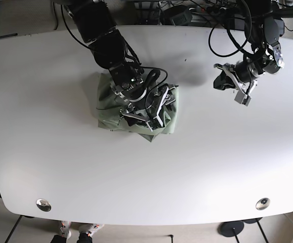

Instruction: Fold the T-shirt properly

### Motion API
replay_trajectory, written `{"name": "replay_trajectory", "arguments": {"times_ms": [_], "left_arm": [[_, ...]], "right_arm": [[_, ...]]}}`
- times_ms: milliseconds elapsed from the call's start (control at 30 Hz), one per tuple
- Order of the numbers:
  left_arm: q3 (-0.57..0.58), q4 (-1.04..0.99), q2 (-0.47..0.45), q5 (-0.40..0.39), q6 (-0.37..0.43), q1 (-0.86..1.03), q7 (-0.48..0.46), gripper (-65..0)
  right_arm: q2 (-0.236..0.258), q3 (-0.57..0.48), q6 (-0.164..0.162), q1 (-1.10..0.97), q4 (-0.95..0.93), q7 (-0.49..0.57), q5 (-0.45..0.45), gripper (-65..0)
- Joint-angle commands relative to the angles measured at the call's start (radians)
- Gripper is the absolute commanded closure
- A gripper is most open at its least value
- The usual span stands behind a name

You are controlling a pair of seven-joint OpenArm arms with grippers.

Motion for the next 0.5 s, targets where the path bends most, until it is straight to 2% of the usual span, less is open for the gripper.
{"name": "replay_trajectory", "arguments": {"times_ms": [33,100,167,200,333,433,500], "left_arm": [[-0.004,0.015,-0.011,-0.017,-0.002,-0.01,-0.017,-1.5],[-0.004,0.015,-0.011,-0.017,-0.002,-0.011,-0.017,-1.5],[-0.004,0.015,-0.011,-0.017,-0.002,-0.011,-0.017,-1.5],[-0.004,0.015,-0.011,-0.017,-0.002,-0.011,-0.017,-1.5],[-0.004,0.015,-0.011,-0.017,-0.002,-0.01,-0.017,-1.5],[-0.004,0.015,-0.011,-0.017,-0.002,-0.008,-0.017,-1.5],[-0.004,0.015,-0.011,-0.017,-0.002,-0.008,-0.017,-1.5]], "right_arm": [[-0.01,0.001,0.001,0.02,0.018,0.045,-0.002,-49.5],[-0.01,0.001,-0.001,0.02,0.006,0.049,0.0,-38.4],[-0.021,0.002,-0.001,0.023,-0.04,0.074,0.0,-21.9],[-0.023,0.002,-0.001,0.025,-0.063,0.086,0.0,-17.6],[-0.026,0.002,-0.001,0.017,-0.08,0.103,0.0,-15.2],[-0.027,0.002,-0.001,0.005,-0.052,0.1,0.0,-3.0],[-0.027,0.002,-0.001,0.005,-0.032,0.089,0.0,-2.2]]}}
